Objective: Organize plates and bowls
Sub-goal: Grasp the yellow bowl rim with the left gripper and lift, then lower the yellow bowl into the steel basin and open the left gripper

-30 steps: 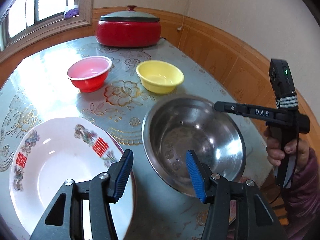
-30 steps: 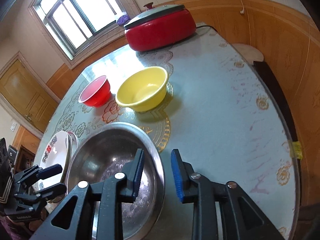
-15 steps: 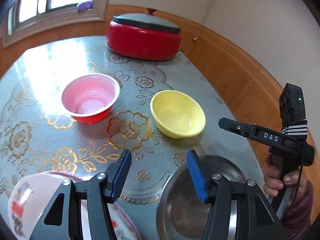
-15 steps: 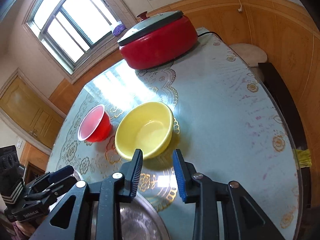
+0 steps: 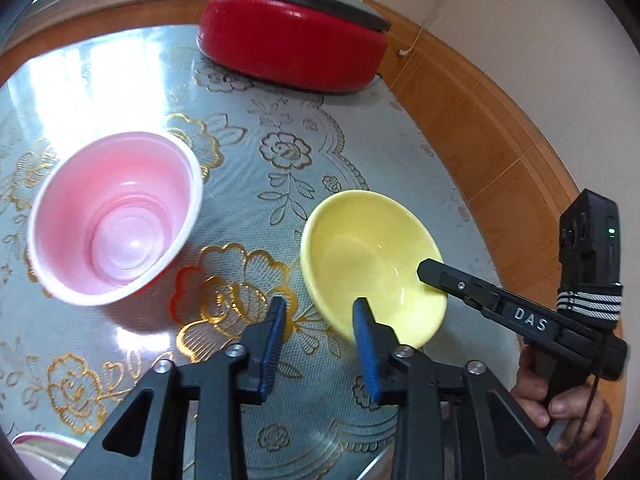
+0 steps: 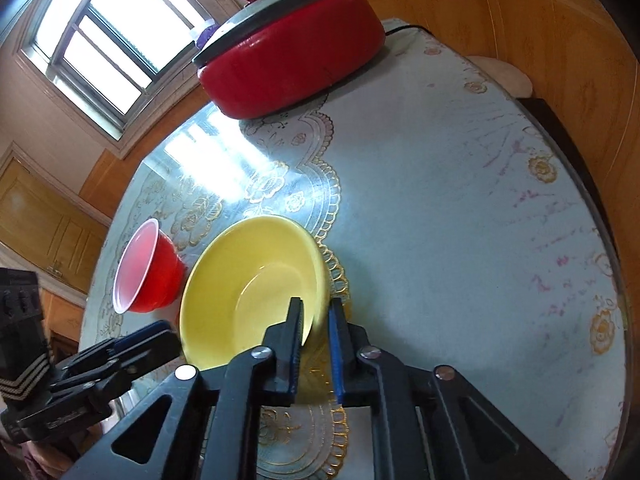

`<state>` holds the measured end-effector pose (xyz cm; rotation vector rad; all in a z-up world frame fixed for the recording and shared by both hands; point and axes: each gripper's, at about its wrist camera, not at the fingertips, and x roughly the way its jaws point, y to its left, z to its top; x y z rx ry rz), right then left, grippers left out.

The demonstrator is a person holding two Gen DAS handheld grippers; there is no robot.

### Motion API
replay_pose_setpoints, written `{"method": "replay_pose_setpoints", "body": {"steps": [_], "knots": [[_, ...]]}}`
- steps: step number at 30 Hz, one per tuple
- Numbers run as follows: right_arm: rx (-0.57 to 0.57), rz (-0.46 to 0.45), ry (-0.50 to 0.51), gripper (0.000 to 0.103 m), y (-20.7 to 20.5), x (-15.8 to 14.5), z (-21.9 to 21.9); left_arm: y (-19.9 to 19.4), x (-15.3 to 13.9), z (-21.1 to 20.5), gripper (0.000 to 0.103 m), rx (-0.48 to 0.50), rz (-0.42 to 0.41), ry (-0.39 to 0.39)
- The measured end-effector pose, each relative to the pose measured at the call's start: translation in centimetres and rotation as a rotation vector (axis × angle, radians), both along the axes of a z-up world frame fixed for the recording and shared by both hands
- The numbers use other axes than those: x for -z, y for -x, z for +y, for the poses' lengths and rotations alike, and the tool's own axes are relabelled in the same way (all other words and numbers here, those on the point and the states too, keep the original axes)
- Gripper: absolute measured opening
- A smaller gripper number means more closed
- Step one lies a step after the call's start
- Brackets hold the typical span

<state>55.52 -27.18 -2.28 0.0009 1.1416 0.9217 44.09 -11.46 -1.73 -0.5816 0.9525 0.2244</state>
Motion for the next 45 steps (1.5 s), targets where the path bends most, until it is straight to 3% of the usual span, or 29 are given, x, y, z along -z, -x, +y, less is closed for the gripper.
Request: {"method": "replay_pose_setpoints", "body": {"steps": [2, 11, 23, 28, 34, 37, 45], "knots": [[-0.013, -0.010, -0.004, 0.009, 0.3, -0.2, 0.1, -0.5, 0.6, 0.1, 0.019, 0.009, 0.010, 0.011], [-0.016, -0.041, -0.033, 0.008, 1.3, -1.9, -1.5, 1.7, -1.7, -1.4, 0.018, 0.038, -0.052, -0.031], [-0.094, -0.134, -0.114, 0.008, 8.6, -7.3, -6.6, 9.7, -6.3, -5.6, 0.019, 0.097, -0.156, -0.054], [-0.131, -0.124, -0.065, 0.008, 11.9, -6.3, -8.5, 13.1, -5.6, -8.0, 0.019, 0.146, -0.131, -0.039], [-0.140, -0.078, 0.039, 0.008, 13.9, -3.0, -9.5, 14.6, -3.3, -10.2, 0.019, 0.162, -0.054, -0.049], [-0.136, -0.096, 0.107, 0.008, 14.3, -1.7, -9.3, 14.8, -2.3, -10.6, 0.019, 0.149, -0.026, -0.055], [-0.160, -0.146, 0.157, 0.008, 15.0, -1.2, -9.1, 15.4, -2.0, -11.4, 0.021, 0.154, -0.035, -0.083]]}}
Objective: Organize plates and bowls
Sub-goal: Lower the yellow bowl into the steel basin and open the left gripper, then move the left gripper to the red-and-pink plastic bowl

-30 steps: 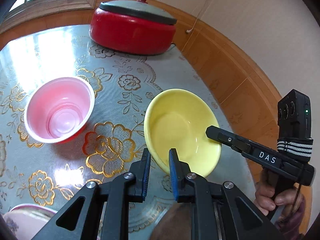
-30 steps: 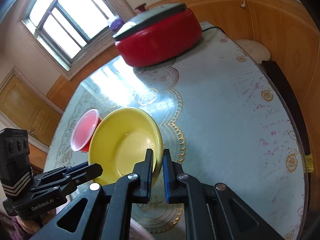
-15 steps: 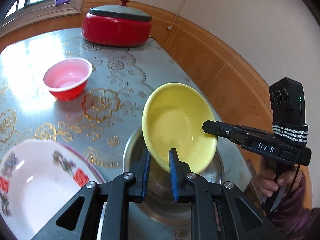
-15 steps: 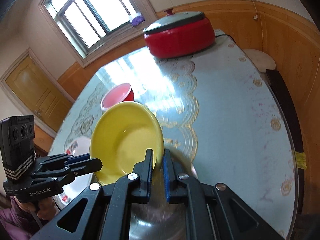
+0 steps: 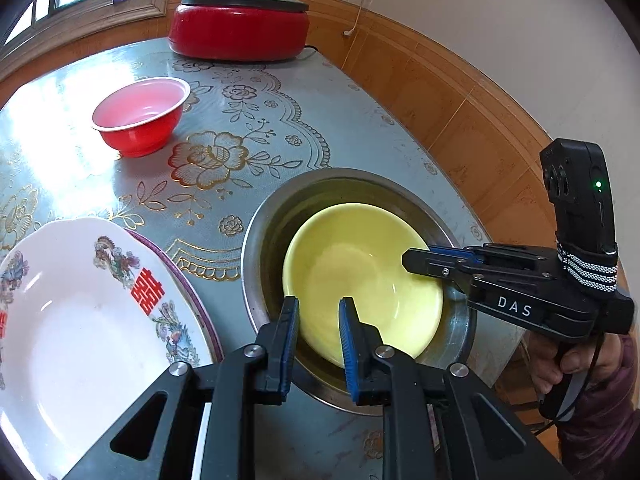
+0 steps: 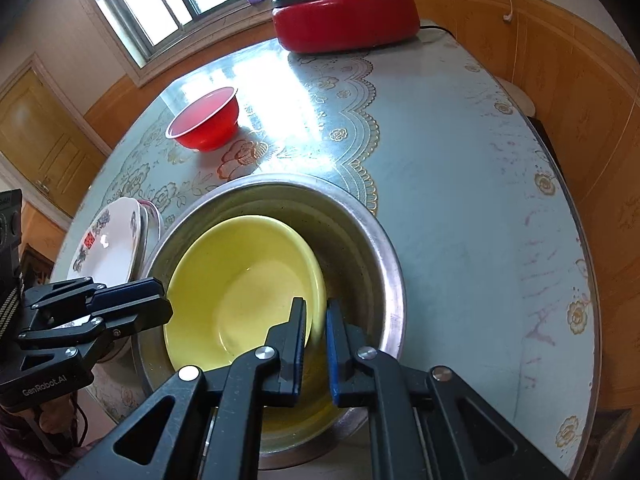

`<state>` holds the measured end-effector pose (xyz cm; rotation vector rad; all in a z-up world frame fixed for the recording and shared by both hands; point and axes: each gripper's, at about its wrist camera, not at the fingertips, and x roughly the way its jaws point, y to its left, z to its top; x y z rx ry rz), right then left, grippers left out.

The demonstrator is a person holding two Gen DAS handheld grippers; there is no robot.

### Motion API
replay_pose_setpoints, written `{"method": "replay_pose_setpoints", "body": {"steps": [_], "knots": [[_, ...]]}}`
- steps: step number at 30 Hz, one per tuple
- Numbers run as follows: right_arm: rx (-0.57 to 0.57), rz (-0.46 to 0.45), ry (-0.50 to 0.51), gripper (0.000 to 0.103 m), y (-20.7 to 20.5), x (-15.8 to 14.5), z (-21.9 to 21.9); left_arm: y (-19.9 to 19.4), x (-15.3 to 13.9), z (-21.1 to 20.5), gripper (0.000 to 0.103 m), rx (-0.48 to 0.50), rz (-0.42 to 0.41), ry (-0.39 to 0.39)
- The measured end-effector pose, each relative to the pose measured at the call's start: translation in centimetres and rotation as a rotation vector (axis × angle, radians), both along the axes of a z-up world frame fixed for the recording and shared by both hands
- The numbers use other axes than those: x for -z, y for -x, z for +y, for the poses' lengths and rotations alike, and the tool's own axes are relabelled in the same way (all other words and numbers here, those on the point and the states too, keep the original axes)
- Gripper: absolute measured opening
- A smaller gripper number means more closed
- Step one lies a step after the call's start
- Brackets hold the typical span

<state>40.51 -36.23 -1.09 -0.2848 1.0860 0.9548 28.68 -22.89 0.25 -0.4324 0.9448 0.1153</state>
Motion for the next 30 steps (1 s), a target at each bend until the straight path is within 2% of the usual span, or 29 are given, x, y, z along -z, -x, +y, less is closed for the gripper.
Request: {"method": "replay_pose_setpoints", "body": {"steps": [3, 7, 11, 14, 20, 30], "knots": [[0.007, -0.004, 0.007, 0.009, -0.1, 0.1, 0.1, 0.2, -0.1, 0.1, 0.022, -0.011, -0.005, 0.005], [0.012, 0.002, -0.016, 0.019, -0.2, -0.2, -0.1, 0.4, -0.3, 0.5, 0.024, -0.020, -0.017, 0.016], [0.014, -0.014, -0.032, 0.024, -0.2, -0.8, 0.4, 0.7, -0.9, 0.9, 0.027, -0.034, -0.036, 0.012], [0.015, -0.027, -0.049, 0.028, -0.4, -1.2, 0.7, 1.1, -1.5, 1.7, 0.035, -0.054, -0.058, 0.007], [0.022, -0.030, -0.118, 0.033, -1.0, -3.0, 2.5, 2.1, -2.7, 4.7, 0.039, -0.137, -0.084, -0.005], [-0.033, 0.060, -0.209, 0.033, -1.3, -3.9, 9.1, 3.5, -3.3, 12.7, 0.040, -0.332, -0.070, 0.002]]}}
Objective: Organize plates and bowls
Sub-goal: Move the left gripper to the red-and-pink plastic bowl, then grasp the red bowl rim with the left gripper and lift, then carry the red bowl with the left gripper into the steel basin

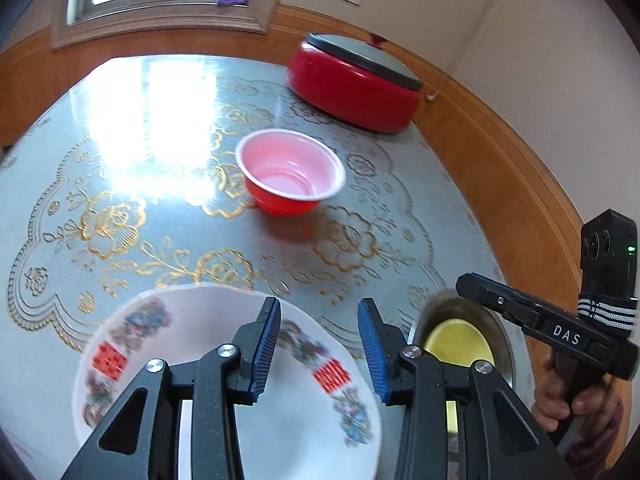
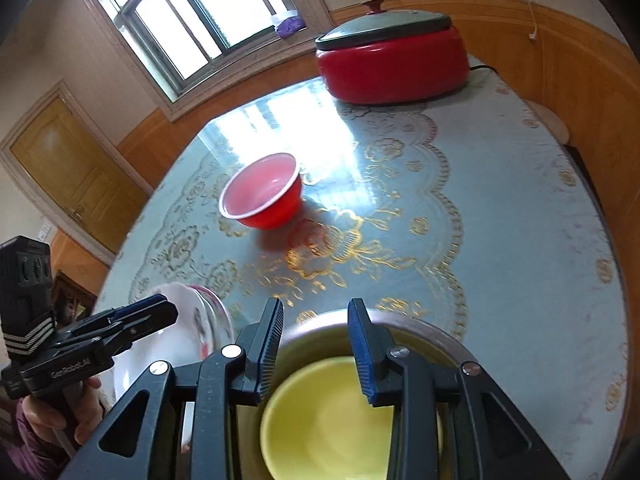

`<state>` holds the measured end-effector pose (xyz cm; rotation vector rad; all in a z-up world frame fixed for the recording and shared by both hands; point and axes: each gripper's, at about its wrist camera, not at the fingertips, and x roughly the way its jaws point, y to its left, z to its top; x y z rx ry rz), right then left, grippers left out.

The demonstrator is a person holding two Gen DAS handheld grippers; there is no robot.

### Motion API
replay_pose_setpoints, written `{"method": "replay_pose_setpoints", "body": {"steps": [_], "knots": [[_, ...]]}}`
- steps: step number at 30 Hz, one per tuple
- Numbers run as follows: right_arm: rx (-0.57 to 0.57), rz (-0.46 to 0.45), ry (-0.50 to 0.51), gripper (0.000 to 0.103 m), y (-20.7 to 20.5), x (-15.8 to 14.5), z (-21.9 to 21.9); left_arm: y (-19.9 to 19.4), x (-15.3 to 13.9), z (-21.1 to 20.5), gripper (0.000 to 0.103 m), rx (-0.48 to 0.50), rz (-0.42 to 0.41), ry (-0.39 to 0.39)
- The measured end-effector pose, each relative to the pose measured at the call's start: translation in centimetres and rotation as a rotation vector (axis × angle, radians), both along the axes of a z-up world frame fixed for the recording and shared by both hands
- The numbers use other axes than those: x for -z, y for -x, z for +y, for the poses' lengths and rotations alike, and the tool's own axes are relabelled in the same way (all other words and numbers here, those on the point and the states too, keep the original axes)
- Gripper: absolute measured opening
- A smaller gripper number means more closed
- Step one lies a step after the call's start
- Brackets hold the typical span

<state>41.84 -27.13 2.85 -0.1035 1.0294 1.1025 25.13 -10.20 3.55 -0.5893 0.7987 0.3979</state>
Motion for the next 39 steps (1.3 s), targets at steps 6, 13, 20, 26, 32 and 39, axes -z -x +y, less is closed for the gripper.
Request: {"method": "replay_pose_setpoints", "body": {"steps": [6, 13, 20, 26, 32, 39], "knots": [[-0.022, 0.058, -0.031, 0.029, -0.7, 0.0, 4.5, -0.4, 0.0, 4.4, 0.040, -0.065, -0.017, 0.021], [-0.007, 0.105, -0.019, 0.023, -2.5, 1.4, 9.1, -2.9, 0.9, 8.1, 0.038, -0.081, -0.015, 0.047], [0.028, 0.174, -0.013, 0.023, -4.3, 2.7, 12.2, -5.8, 2.1, 10.8, 0.037, -0.089, -0.014, 0.095], [0.074, 0.186, 0.021, 0.024, -5.5, 3.9, 14.2, -7.6, 2.9, 13.1, 0.036, -0.114, -0.011, 0.117], [0.071, 0.125, 0.053, 0.006, -5.0, 4.4, 15.2, -8.7, 4.2, 14.0, 0.015, -0.102, 0.015, 0.140], [0.056, 0.141, 0.027, 0.006, -4.5, 3.2, 13.6, -7.5, 3.2, 12.1, 0.014, -0.062, 0.005, 0.112]]}}
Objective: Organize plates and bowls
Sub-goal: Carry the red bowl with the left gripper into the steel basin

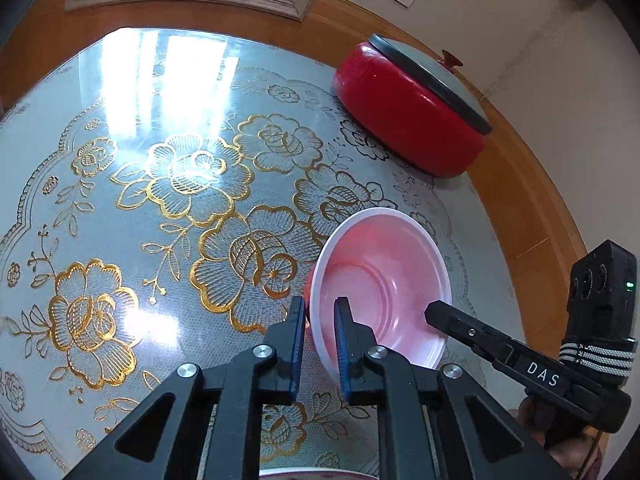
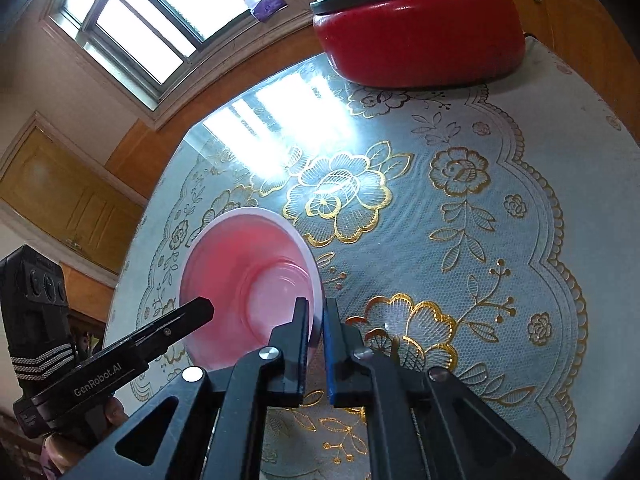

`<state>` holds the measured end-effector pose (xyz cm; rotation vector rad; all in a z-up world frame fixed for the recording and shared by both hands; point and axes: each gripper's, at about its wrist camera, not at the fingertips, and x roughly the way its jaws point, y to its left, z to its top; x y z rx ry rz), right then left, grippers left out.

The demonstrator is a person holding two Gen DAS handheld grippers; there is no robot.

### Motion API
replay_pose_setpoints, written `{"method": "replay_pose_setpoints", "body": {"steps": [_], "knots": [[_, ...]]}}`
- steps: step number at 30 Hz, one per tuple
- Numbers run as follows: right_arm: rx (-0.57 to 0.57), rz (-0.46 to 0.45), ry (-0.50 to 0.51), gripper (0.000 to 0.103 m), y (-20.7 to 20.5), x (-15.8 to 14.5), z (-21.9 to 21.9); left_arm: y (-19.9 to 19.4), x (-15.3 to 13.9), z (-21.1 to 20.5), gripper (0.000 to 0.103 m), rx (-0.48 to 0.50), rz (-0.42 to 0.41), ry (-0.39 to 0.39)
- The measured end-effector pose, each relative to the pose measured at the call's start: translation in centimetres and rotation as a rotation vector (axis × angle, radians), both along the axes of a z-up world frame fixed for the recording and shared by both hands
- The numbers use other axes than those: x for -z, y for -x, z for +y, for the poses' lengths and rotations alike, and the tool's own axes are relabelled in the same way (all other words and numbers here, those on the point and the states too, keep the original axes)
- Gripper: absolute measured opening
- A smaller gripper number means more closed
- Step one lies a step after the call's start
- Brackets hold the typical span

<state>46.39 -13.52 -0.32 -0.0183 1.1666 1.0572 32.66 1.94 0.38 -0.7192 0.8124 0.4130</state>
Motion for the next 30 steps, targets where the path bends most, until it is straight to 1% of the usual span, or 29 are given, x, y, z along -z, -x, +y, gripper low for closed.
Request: {"method": "replay_pose_setpoints", "body": {"steps": [5, 11, 17, 21, 26, 30], "knots": [[-0.006, -0.014, -0.013, 0.006, 1.0, -1.1, -2.0, 1.2, -1.6, -2.4, 0.014, 0.036, -0.009, -0.031], [-0.007, -0.053, -0.040, 0.006, 2.6, -3.2, -6.0, 2.8, -2.9, -6.1, 0.014, 0.095, -0.026, -0.045], [0.007, -0.137, -0.048, 0.006, 4.3, -5.9, -11.2, 3.8, -4.4, -11.0, 0.014, 0.198, -0.057, -0.053], [0.027, -0.177, -0.051, 0.006, 5.2, -7.2, -15.0, 4.0, -5.2, -14.2, 0.014, 0.276, -0.073, -0.050], [0.054, -0.197, -0.021, 0.006, 6.3, -7.3, -19.3, 4.0, -5.1, -17.8, 0.014, 0.361, -0.077, -0.024], [0.075, -0.189, 0.007, 0.006, 6.8, -6.6, -21.5, 3.8, -4.1, -20.1, 0.014, 0.408, -0.050, -0.005]]}}
